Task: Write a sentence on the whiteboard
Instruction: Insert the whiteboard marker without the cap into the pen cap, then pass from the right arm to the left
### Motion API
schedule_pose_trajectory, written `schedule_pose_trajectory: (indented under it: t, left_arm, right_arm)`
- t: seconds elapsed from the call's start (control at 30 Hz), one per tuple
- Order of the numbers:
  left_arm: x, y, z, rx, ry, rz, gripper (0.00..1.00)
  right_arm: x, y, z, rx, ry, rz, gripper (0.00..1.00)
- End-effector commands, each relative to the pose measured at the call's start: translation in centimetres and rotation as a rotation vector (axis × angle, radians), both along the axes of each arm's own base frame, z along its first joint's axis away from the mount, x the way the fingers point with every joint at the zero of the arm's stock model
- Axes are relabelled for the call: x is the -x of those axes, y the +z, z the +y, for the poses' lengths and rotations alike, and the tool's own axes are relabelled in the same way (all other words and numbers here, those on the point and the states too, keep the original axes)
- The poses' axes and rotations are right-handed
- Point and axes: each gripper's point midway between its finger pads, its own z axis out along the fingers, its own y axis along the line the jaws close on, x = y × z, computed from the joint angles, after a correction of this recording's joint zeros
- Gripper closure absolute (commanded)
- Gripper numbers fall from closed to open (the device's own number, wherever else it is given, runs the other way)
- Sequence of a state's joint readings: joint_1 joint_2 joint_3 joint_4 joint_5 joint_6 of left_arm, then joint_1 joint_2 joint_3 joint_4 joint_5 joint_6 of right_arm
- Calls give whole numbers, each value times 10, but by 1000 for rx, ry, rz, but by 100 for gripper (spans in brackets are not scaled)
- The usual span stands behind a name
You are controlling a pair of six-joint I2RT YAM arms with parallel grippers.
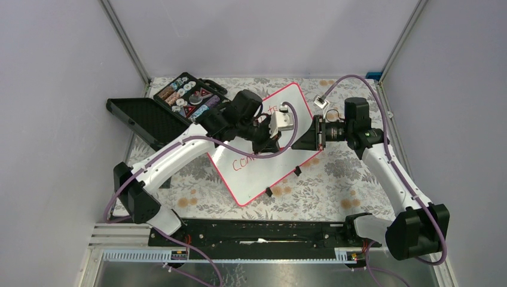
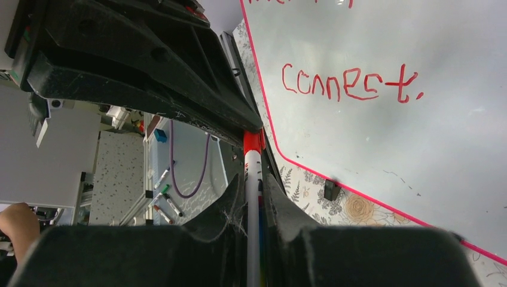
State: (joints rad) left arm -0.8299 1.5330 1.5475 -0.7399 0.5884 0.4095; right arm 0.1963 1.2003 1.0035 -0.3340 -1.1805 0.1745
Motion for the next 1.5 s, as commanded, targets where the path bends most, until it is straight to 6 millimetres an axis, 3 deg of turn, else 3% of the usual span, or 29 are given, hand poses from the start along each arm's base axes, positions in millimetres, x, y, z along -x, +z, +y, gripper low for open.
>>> schedule_pose_trajectory:
  t: [0.0, 0.2, 0.33, 0.47, 0.57, 0.63, 0.87, 1.1, 1.37, 1.47]
  left_arm:
    - [-5, 47, -24, 143, -20, -56, 100]
    - [-11, 49, -28, 141, -9, -61, 97]
    - [-12, 53, -23, 130, -3, -75, 72]
    - [-18, 72, -7, 148, 5, -117, 46]
    - [-19, 85, 7, 163, 9, -128, 37]
    - [-18, 78, 17, 127, 9, -150, 35]
    - [-19, 33, 42, -14, 68, -152, 32]
    - [-23, 6, 34, -101, 87, -171, 34]
    - [-29, -18, 21, -162, 120, -160, 56]
    - [-27, -22, 17, -171, 114, -159, 68]
  right_arm:
    - [-6, -9, 9, -10, 3, -13, 100]
    - [-8, -16, 15, -65, -27, 12, 100]
    - [-12, -17, 16, -74, -43, 18, 100]
    - [-15, -15, 16, -75, -54, 13, 100]
    - [-16, -13, 16, -79, -56, 12, 100]
    - [-15, -11, 16, -86, -56, 8, 100]
    - [-12, -4, 18, -112, -34, 10, 100]
    - [-7, 0, 18, -127, -15, 24, 100]
    - [1, 6, 20, -147, 18, 43, 100]
    - [3, 8, 21, -152, 26, 43, 100]
